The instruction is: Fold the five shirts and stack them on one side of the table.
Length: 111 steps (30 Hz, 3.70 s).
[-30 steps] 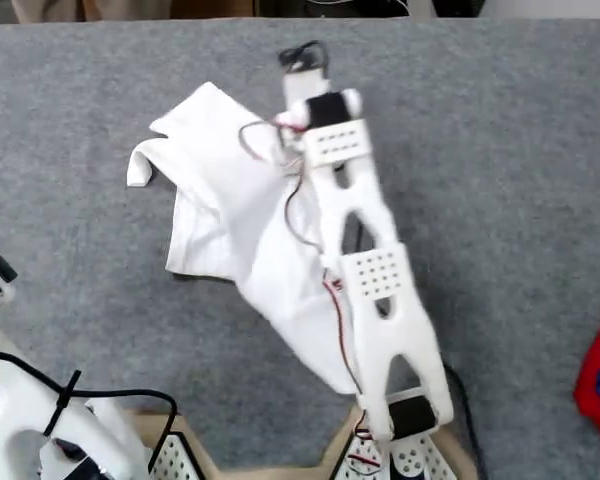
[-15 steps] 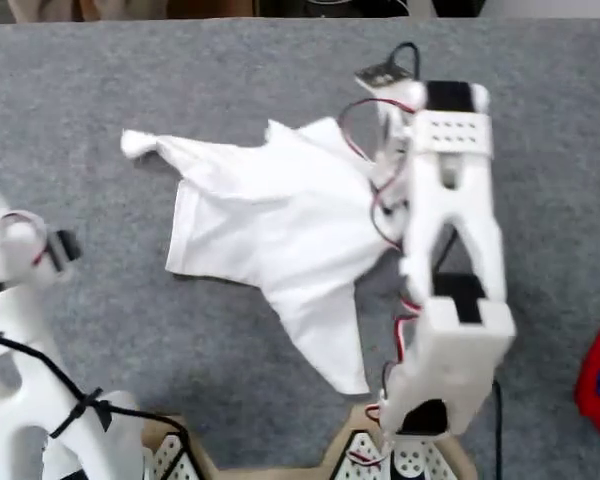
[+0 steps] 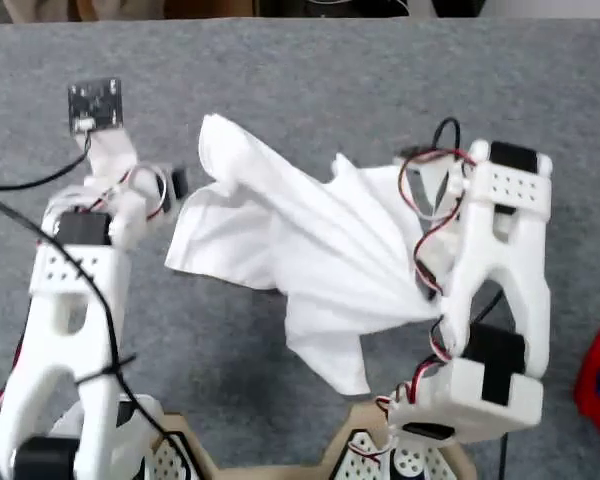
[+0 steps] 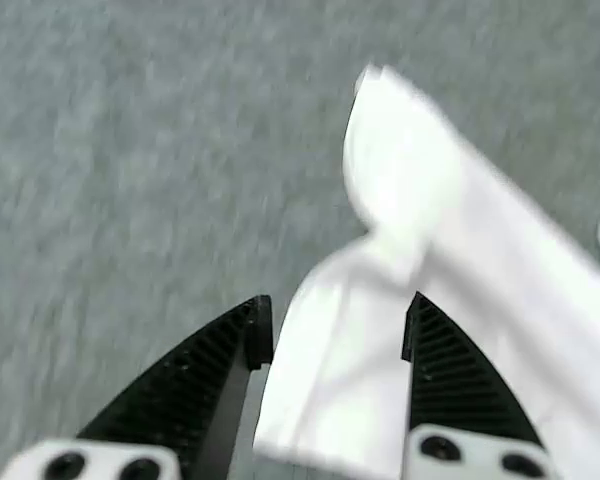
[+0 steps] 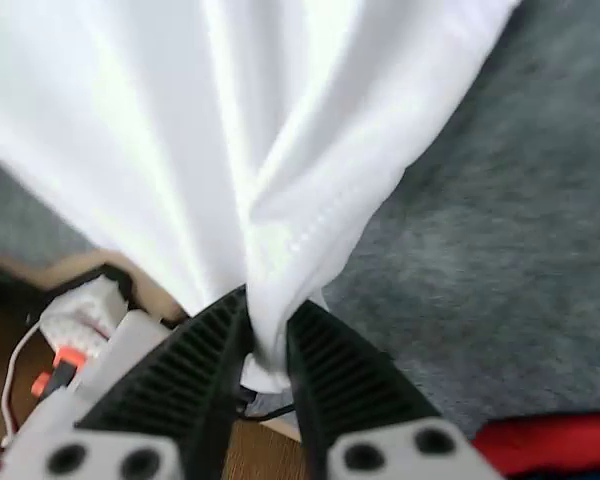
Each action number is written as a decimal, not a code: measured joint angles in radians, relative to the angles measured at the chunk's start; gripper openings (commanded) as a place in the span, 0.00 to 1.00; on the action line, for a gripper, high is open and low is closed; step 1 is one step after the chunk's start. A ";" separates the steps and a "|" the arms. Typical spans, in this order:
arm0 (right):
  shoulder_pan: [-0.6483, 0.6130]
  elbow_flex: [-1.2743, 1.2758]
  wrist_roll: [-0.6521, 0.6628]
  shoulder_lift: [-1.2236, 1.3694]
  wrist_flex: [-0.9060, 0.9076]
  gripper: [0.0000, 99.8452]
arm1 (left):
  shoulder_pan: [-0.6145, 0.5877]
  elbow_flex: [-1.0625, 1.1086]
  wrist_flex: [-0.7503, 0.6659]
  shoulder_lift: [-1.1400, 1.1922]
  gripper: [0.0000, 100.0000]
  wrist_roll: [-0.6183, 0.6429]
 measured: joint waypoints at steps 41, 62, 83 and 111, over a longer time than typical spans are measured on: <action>0.032 0.101 0.061 -0.080 0.000 0.01 | 0.147 -2.061 0.713 1.688 0.02 0.153; -0.101 -0.063 -0.037 -0.080 -0.005 0.32 | 0.107 -1.737 0.973 1.218 0.02 0.003; -0.282 -0.833 -0.339 0.677 -0.046 0.23 | 0.164 -0.884 0.973 0.628 0.02 -0.034; -0.230 -1.419 -0.342 1.132 -0.034 0.25 | 0.164 -0.881 0.973 0.628 0.02 -0.034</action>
